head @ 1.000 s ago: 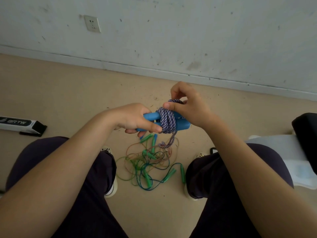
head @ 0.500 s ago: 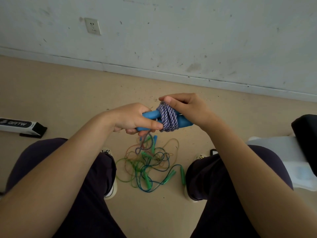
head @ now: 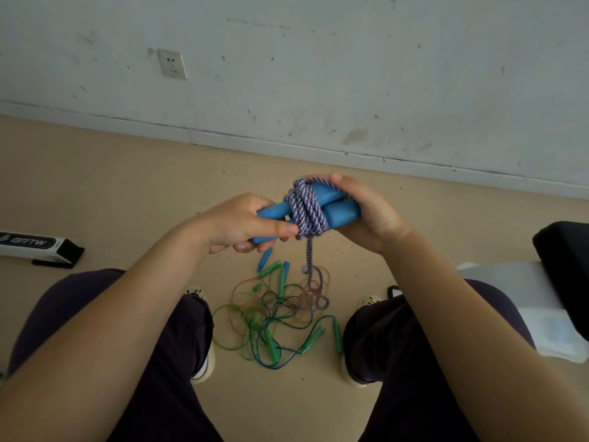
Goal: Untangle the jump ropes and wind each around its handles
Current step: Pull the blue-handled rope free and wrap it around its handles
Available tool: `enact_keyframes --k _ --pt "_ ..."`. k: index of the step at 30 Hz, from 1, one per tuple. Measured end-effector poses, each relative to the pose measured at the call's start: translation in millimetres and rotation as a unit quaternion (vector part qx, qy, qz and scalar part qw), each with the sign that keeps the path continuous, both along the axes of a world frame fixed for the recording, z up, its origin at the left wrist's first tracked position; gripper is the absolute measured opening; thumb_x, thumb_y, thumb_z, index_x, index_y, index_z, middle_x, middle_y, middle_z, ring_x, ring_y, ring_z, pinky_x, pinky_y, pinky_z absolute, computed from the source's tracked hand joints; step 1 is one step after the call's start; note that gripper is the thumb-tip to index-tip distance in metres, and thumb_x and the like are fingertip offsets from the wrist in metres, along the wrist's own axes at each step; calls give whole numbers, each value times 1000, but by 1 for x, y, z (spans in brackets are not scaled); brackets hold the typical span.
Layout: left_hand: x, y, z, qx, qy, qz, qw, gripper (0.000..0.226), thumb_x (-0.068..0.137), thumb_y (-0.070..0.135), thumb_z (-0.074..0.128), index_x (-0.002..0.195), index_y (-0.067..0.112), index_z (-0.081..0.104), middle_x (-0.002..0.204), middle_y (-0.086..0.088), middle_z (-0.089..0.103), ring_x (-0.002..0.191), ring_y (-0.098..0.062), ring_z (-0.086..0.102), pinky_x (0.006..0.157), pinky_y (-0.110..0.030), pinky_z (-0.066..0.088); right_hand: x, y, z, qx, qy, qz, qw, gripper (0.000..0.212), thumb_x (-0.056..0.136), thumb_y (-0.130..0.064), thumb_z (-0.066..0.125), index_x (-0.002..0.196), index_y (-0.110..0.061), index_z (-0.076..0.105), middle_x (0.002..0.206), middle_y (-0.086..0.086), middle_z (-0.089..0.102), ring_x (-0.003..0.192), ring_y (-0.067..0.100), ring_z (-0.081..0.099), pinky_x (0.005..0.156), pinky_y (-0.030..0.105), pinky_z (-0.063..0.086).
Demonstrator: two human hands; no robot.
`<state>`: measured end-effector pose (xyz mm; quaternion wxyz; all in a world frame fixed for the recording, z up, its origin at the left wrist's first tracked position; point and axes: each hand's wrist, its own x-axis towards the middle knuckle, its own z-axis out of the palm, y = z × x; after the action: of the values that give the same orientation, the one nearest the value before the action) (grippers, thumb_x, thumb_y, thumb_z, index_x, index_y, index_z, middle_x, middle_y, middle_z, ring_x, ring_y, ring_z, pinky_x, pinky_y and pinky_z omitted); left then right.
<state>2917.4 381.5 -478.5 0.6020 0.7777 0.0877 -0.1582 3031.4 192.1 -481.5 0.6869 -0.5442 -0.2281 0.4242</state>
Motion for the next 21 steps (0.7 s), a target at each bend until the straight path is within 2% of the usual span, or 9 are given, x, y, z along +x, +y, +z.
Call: enact_keyframes --k 3,9,12,15,19,21 --pt "1 1 -1 -19 -15 26 999 33 77 37 72 83 7 64 54 -7 53 34 -11 28 36 -18 23 0 1 -3 1 12 -15 1000 35 94 -34 50 115 -10 64 113 13 65 104 27 60 97 43 47" --pt "1 -6 -5 -27 -22 64 997 22 89 27 69 85 6 64 54 -5 54 35 -10 28 37 -20 21 1 5 -8 -11 -3 -36 999 34 94 -36 54 116 -13 65 113 12 67 103 26 62 97 42 48" --pt "2 -7 -7 -56 -38 112 991 27 88 31 69 87 5 63 53 -2 54 36 -9 29 36 -18 22 -1 7 -11 -20 3 -38 999 34 94 -38 57 114 -13 64 101 7 70 85 20 65 83 32 54" --pt "5 -6 -9 -57 -50 163 984 26 91 31 67 87 6 62 55 -3 53 36 -9 30 36 -18 23 -6 9 -15 -65 -37 -31 997 33 91 -40 59 105 -11 66 87 7 64 69 18 58 70 29 52" --pt "6 -4 -12 -64 -51 180 980 23 95 29 65 90 7 62 59 -2 55 39 -9 31 40 -20 24 -8 12 -19 -106 -84 -31 990 47 98 -31 58 115 12 54 69 3 44 53 12 34 53 26 31" --pt "6 -5 -13 -68 -50 172 981 22 95 27 65 93 6 62 60 -2 55 40 -10 32 41 -20 25 -8 12 -20 -126 -101 -34 986 40 101 -28 53 115 9 56 66 2 34 52 11 24 48 24 22"
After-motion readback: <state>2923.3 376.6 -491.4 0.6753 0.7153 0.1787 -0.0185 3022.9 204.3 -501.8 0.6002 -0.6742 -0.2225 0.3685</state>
